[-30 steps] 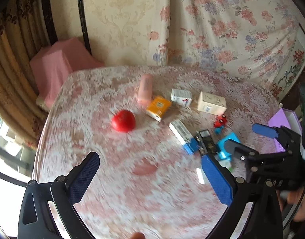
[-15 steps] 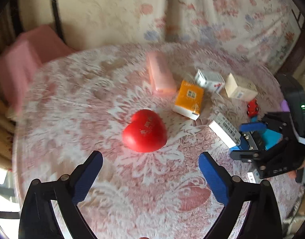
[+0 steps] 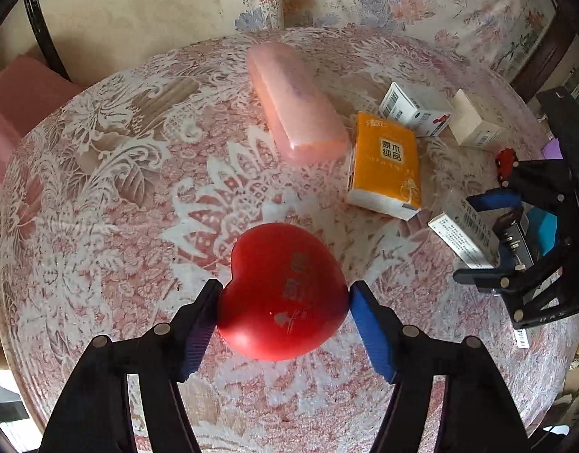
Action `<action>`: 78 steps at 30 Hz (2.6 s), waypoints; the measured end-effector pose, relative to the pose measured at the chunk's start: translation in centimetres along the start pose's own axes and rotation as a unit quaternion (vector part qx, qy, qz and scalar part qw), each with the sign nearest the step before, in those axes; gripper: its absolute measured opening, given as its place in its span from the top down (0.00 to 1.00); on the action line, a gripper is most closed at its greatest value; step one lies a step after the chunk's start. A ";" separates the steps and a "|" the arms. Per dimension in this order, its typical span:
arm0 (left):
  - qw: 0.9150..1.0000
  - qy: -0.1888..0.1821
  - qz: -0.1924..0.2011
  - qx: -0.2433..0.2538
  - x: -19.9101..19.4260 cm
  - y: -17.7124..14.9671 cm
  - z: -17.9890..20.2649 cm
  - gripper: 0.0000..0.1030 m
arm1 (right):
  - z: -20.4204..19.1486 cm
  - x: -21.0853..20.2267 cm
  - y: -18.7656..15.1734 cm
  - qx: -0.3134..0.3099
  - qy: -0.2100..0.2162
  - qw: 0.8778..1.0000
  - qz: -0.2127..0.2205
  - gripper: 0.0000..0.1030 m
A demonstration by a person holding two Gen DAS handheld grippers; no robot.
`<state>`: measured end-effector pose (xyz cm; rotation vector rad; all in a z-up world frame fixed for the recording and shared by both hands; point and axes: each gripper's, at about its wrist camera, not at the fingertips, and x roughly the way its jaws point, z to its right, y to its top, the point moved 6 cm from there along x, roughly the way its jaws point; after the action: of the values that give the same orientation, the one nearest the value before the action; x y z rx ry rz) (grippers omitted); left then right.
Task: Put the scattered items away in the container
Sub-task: 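Grasp the red heart toy with the left tool while the right tool grasps the white-blue medicine box, then carry the red heart and medicine box over the purple box with both tools, then open both tools to drop the heart and medicine box into the box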
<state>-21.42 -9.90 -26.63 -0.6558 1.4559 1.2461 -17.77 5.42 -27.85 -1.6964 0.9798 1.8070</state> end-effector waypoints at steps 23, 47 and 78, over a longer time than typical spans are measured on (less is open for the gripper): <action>0.997 -0.015 0.043 -0.058 -6.1 0.2 2.8 0.39 | 3.3 -10.5 -7.8 0.117 0.052 0.985 0.119 0.64; 0.955 -0.209 0.084 0.192 -7.3 16.6 63.8 0.39 | 36.6 -29.1 -46.1 0.458 -0.110 0.864 0.178 0.64; 0.967 -0.147 0.041 0.204 -1.8 13.7 69.5 0.34 | 39.1 -22.2 -47.7 0.477 -0.122 0.862 0.121 0.61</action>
<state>-8.10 58.33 -12.91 -0.1274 1.4388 1.0096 -4.41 68.35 -15.37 -0.7304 1.6429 1.2326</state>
